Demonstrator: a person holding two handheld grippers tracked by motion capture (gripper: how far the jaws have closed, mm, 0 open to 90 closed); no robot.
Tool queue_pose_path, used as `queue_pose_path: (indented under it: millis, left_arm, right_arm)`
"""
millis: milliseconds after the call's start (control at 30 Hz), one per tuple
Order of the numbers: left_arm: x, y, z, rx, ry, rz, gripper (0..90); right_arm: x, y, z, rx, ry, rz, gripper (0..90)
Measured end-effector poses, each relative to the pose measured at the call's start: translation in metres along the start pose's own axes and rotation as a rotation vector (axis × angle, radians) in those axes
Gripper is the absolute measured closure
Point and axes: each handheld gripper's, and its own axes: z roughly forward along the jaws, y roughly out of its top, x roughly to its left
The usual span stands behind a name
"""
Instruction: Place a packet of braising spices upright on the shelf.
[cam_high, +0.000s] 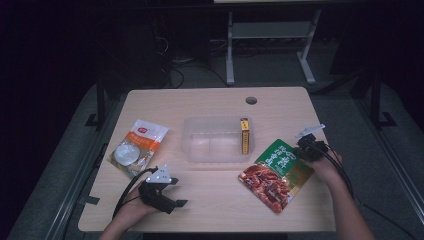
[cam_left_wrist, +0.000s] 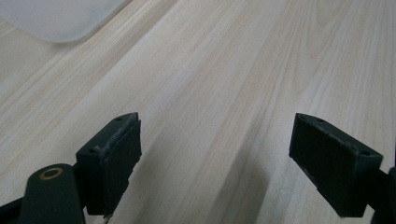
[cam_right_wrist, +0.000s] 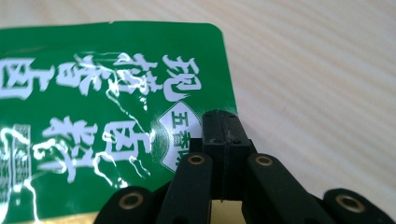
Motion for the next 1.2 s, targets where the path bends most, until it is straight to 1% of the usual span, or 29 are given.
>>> queue_pose_path:
  millis: [67,100,133,233,333,467,500,567,600,633,667,700,767,800,833,867,900,933,1033,1100,1167,1200]
  left_arm:
    - [0.000,0.000,0.000,0.002,0.000,0.001,16.2]
    - [0.000,0.000,0.000,0.004,0.001,0.001,16.2]
    - [0.000,0.000,0.001,0.003,0.002,0.001,16.2]
    - [0.000,0.000,0.001,0.007,0.002,0.004,16.2]
    - [0.000,0.000,0.001,0.008,0.006,0.005,16.2]
    - [-0.001,0.000,0.001,0.011,0.011,0.011,16.2]
    - [-0.001,0.000,0.001,0.006,0.014,0.011,16.2]
    - [-0.001,0.000,0.001,0.010,0.016,0.015,16.2]
    - [-0.001,0.000,0.001,0.010,0.017,0.013,16.2]
    - [-0.001,0.000,0.001,0.015,0.017,0.020,16.2]
    - [-0.001,0.000,0.001,0.010,0.017,0.016,16.2]
    - [-0.001,0.000,0.001,0.013,0.018,0.021,16.2]
    - [-0.002,-0.001,0.001,0.010,0.015,0.013,16.2]
    - [-0.001,-0.001,0.001,0.016,0.017,0.021,16.2]
    - [-0.001,-0.001,0.002,0.011,0.018,0.013,16.2]
    - [0.000,-0.001,0.002,0.017,0.017,0.016,16.2]
    - [0.000,0.000,0.001,0.019,0.019,0.023,16.2]
    - [-0.001,0.000,0.002,0.013,0.017,0.018,16.2]
    - [-0.002,-0.001,0.001,0.013,0.014,0.020,16.2]
    - [-0.002,-0.001,0.000,0.007,0.012,0.017,16.2]
    - [-0.001,-0.001,0.000,0.002,0.012,0.013,16.2]
    - [0.000,-0.001,-0.001,-0.001,0.010,0.014,16.2]
  right_arm:
    - [0.004,-0.004,-0.003,0.004,-0.004,-0.015,90.0]
    - [0.006,-0.006,-0.006,0.010,-0.005,-0.033,90.0]
    - [0.009,-0.008,-0.008,0.016,-0.005,-0.035,90.0]
    - [0.016,-0.013,-0.014,0.036,-0.014,-0.065,90.0]
    - [0.023,-0.018,-0.018,0.046,-0.018,-0.074,90.0]
    - [0.030,-0.025,-0.025,0.049,-0.009,-0.081,90.0]
    - [0.032,-0.027,-0.026,0.049,-0.006,-0.089,90.0]
    - [0.036,-0.030,-0.029,0.053,0.006,-0.077,90.0]
    - [0.038,-0.032,-0.031,0.052,0.009,-0.083,90.0]
    - [0.041,-0.033,-0.032,0.052,0.017,-0.087,90.0]
    - [0.044,-0.035,-0.034,0.053,0.030,-0.088,90.0]
    - [0.046,-0.036,-0.035,0.055,0.038,-0.093,90.0]
    - [0.052,-0.038,-0.038,0.055,0.057,-0.101,90.0]
    - [0.053,-0.039,-0.039,0.058,0.061,-0.102,90.0]
    - [0.055,-0.040,-0.039,0.056,0.069,-0.107,90.0]
    - [0.057,-0.040,-0.040,0.059,0.072,-0.113,90.0]
    - [0.060,-0.040,-0.040,0.060,0.085,-0.123,90.0]
    - [0.062,-0.040,-0.041,0.060,0.089,-0.132,90.0]
    - [0.068,-0.038,-0.041,0.058,0.120,-0.146,90.0]
    - [0.071,-0.037,-0.040,0.059,0.141,-0.165,90.0]
    - [0.075,-0.035,-0.040,0.061,0.159,-0.168,90.0]
    - [0.077,-0.034,-0.039,0.056,0.163,-0.179,90.0]
